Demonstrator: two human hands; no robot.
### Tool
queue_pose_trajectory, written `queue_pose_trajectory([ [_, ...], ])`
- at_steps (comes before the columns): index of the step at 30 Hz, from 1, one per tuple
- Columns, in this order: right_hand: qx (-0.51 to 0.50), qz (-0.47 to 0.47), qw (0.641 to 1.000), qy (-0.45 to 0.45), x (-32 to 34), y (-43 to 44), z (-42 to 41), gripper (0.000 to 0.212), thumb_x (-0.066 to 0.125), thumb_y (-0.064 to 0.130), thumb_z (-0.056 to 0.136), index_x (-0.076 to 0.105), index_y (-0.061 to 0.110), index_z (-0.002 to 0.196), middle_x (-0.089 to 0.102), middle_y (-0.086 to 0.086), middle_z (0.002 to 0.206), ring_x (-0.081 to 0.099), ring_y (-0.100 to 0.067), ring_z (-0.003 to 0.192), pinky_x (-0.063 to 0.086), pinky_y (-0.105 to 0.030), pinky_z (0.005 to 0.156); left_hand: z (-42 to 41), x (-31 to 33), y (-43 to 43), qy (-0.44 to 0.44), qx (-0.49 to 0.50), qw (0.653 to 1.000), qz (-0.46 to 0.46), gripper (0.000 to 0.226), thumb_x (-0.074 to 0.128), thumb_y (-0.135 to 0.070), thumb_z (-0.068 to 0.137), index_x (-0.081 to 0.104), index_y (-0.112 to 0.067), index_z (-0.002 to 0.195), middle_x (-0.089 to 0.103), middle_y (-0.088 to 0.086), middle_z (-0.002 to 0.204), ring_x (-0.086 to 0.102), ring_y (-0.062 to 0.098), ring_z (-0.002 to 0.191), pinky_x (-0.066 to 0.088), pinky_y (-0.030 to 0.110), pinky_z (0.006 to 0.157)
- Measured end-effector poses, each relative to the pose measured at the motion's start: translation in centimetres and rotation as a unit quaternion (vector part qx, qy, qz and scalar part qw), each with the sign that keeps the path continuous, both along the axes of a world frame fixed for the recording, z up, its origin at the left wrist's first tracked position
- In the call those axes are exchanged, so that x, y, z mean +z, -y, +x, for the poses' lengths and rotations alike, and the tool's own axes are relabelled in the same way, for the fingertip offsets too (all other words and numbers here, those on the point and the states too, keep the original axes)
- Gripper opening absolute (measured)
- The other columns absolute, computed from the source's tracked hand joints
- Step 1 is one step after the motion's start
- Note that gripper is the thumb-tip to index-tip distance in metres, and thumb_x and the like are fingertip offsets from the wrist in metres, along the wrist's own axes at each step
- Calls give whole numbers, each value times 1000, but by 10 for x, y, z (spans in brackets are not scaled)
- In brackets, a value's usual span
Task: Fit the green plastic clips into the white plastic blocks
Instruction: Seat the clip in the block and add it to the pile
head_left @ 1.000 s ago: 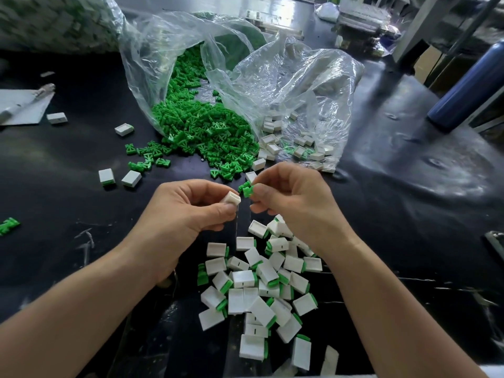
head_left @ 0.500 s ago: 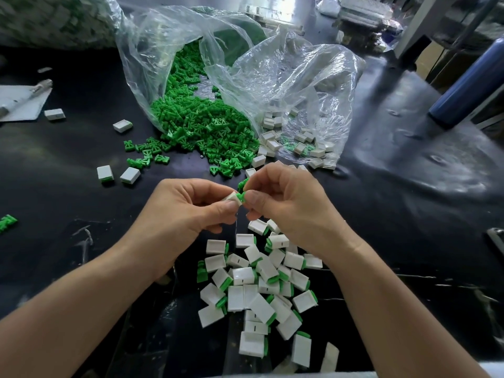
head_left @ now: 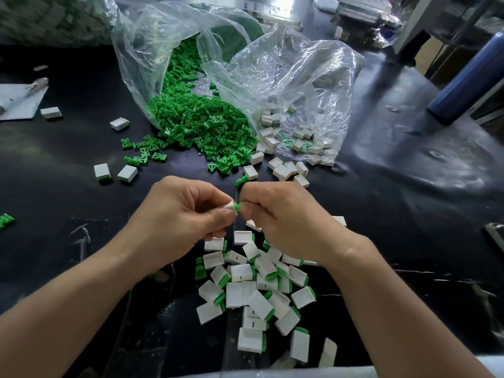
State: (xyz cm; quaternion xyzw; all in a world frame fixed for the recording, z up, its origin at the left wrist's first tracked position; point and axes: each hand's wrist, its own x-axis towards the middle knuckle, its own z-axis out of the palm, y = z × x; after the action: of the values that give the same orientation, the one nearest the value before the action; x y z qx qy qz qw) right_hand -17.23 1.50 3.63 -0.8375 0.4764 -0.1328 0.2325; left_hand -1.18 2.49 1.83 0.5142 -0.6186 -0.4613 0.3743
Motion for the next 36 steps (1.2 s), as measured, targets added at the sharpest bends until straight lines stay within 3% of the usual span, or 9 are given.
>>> queue_pose_trajectory([
  [4,25,-49,996,-66,-4,-1,3,22,47,11,92,37,19,74,32,9,63,39,-20,70,32,-36,63,2,-4,-1,99,3,994,-51,13,73,-11,75,72,-23,69,69,1,59,65,13,54,55,28,56],
  [7,36,-77,992,-96,-4,-2,5,26,49,7,89,35,22,73,31,10,62,39,-21,68,27,-33,60,1,-4,-2,111,-8,992,-55,13,72,-10,75,72,-21,69,69,3,59,65,18,55,55,33,56],
  [10,27,-64,997,-28,-1,-1,2,22,49,7,90,40,18,73,41,6,66,44,-23,69,34,-38,63,-1,1,-1,-39,-18,999,23,3,72,-9,68,73,-11,69,69,13,61,64,14,49,51,21,46],
  [12,17,-55,998,37,1,-1,1,22,49,9,91,42,18,73,46,2,68,44,-22,67,36,-39,62,-2,3,-2,-128,-10,990,59,11,69,-16,59,72,-8,67,69,14,62,63,14,49,49,19,45],
  [17,-42,41,993,98,-2,1,-1,27,46,17,94,44,20,67,48,4,62,45,-16,61,41,-35,61,-7,1,0,-155,9,986,58,17,68,-21,57,72,-11,70,71,10,66,66,13,54,51,18,47],
  [22,-102,222,919,310,0,5,-7,42,34,37,96,59,13,72,60,0,63,56,-8,54,41,-17,50,-6,0,2,-182,18,982,48,31,71,-29,51,75,-12,77,73,10,78,66,16,70,54,19,55],
  [26,-68,357,861,357,-1,2,3,49,28,43,94,59,7,82,63,-4,70,58,-12,57,39,-22,55,-5,3,0,-213,-14,976,51,31,71,-28,50,76,-17,78,72,7,72,64,17,62,55,20,59],
  [31,-56,453,788,414,2,0,10,50,24,45,94,53,6,86,54,-5,68,48,-10,54,35,-21,53,-5,6,-2,-238,-40,969,43,27,70,-24,54,76,-13,78,65,3,57,56,11,48,50,19,51],
  [36,-75,450,775,438,2,-3,12,44,30,42,94,49,9,72,42,-2,60,37,-10,50,30,-21,49,-7,6,-3,-241,-33,970,32,31,69,-22,56,71,-5,82,65,7,58,60,20,50,53,26,52],
])
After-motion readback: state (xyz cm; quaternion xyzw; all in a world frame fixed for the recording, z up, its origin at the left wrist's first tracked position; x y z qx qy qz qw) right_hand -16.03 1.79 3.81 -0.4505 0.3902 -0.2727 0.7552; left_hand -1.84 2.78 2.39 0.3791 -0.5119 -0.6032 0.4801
